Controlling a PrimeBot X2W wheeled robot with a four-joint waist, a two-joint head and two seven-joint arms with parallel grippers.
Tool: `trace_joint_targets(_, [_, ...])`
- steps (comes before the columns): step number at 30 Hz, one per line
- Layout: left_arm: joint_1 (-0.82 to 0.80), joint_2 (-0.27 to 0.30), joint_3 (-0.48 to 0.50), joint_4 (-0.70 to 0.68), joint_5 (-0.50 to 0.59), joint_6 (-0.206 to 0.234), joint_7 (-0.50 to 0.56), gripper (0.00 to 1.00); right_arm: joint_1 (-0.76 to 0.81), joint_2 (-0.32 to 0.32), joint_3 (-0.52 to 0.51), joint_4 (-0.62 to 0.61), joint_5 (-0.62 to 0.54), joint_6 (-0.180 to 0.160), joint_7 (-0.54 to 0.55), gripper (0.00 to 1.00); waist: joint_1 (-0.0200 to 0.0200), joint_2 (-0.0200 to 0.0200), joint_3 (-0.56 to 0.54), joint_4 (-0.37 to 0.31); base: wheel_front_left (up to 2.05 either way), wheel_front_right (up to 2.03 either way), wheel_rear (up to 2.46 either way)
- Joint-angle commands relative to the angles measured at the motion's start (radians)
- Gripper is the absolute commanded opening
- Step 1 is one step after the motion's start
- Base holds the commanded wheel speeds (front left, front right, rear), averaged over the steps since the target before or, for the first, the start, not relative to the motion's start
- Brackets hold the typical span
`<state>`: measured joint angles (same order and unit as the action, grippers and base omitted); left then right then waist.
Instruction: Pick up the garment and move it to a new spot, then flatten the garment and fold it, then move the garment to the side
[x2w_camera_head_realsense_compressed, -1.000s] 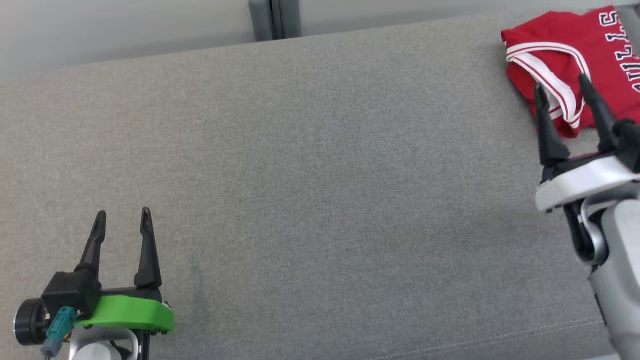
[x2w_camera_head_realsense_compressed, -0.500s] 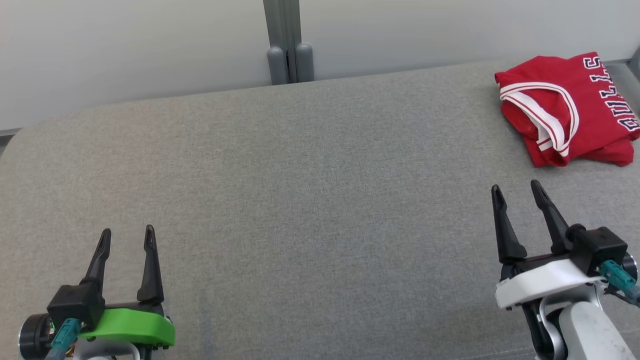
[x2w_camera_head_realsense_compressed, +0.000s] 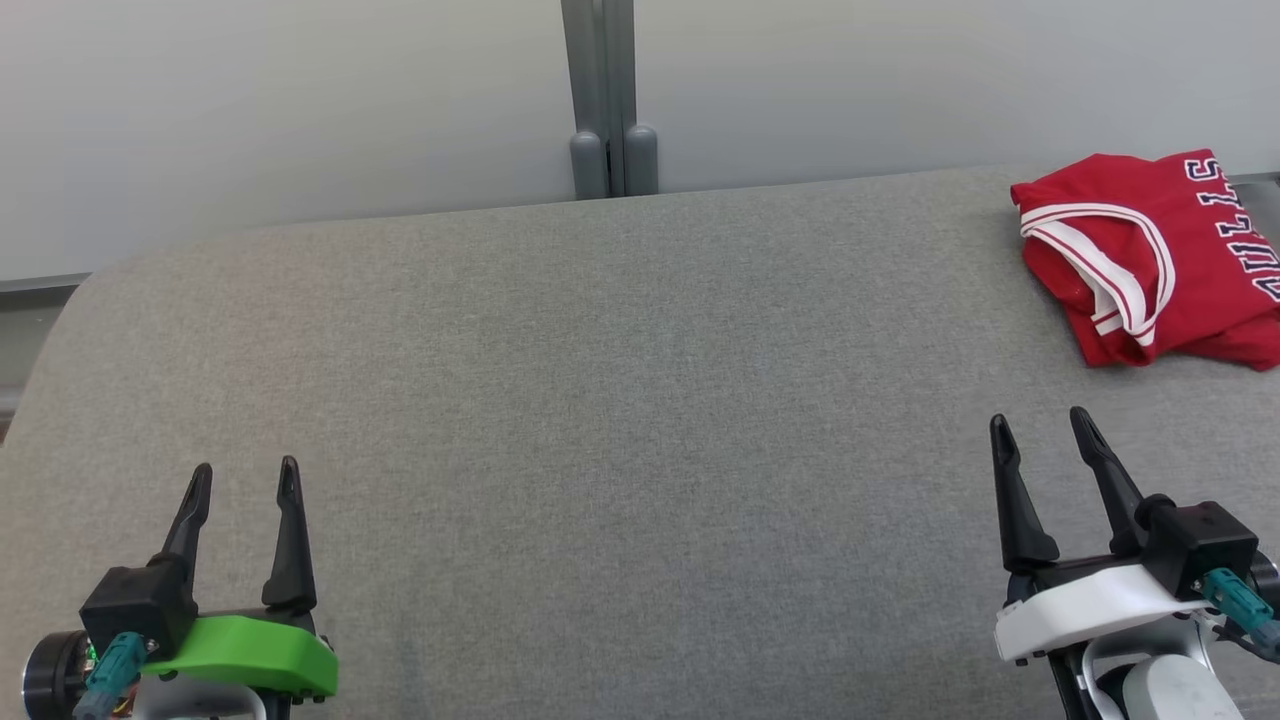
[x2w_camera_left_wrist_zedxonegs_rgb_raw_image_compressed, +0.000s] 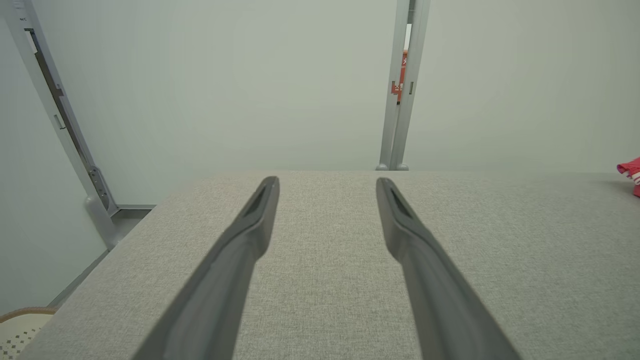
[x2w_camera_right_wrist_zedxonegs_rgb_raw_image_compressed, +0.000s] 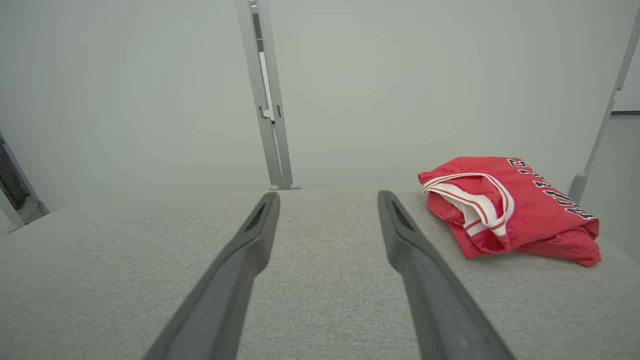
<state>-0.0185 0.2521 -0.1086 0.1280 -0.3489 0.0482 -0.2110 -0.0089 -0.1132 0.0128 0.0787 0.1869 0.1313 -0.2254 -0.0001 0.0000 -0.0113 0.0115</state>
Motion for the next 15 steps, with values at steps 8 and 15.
trace_joint_targets(8, [0.01,0.013,-0.004,-0.019,-0.008,0.007,0.025,1.0,0.025,0.016,-0.01,-0.01,-0.027,-0.001,0.011,1.0,0.0001,0.0,0.0,0.014,0.0,0.0,0.0])
trace_joint_targets(15, [0.014,0.019,-0.006,-0.032,-0.024,0.006,0.045,1.0,0.023,0.018,-0.011,0.003,-0.032,-0.001,0.014,1.0,0.0001,0.0,0.002,0.014,0.0,0.0,0.0])
